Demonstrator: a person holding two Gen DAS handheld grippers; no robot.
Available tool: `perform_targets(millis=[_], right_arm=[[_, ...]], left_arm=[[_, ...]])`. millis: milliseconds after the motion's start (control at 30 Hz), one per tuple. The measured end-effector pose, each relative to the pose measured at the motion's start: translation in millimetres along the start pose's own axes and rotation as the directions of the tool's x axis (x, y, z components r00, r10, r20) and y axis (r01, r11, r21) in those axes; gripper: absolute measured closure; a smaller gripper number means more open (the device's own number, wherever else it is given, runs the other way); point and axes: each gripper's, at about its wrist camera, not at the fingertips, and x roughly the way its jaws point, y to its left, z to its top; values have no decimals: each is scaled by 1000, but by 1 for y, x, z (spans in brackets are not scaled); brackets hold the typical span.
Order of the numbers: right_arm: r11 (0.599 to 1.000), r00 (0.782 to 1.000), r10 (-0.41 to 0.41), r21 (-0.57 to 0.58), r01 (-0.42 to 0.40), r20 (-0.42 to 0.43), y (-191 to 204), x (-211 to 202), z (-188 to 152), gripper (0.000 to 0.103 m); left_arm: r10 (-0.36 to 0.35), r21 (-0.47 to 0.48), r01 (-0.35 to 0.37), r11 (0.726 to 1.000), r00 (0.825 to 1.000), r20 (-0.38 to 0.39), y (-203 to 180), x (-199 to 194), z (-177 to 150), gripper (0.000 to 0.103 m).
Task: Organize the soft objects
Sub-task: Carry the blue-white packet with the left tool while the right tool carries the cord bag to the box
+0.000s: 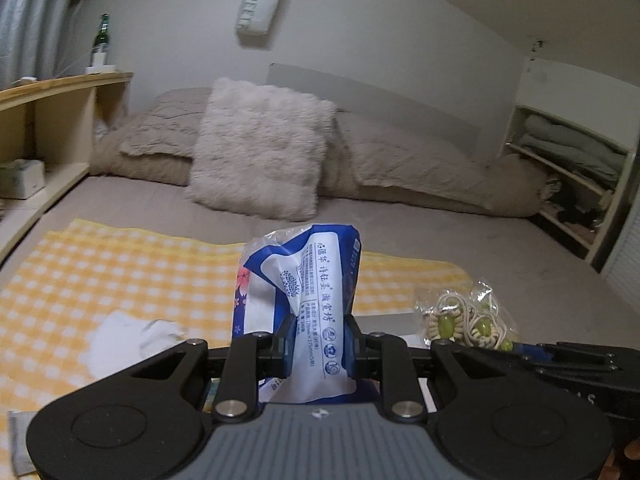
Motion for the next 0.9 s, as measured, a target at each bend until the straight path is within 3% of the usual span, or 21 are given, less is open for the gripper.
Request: perform_targets(millis=[333,600,700,900], right_arm=[[990,991,-123,81,119,44,-57,-30,0,71],[973,978,-210,104,206,22,-86,-31,-5,71],[968,973,-231,97,230,1,-92,-26,-8,71],[969,971,-231,71,235,-63,-94,-8,-17,71]], left_arm=[[-170,-40,169,985,985,-10,-46,28,-13,77],[-284,-170,261,950,949,-134,-69,79,-37,77],[-282,-166,254,953,944,-172,-73,98,-50,77],[-188,-136,155,978,943,-274,-64,131,-77,77]])
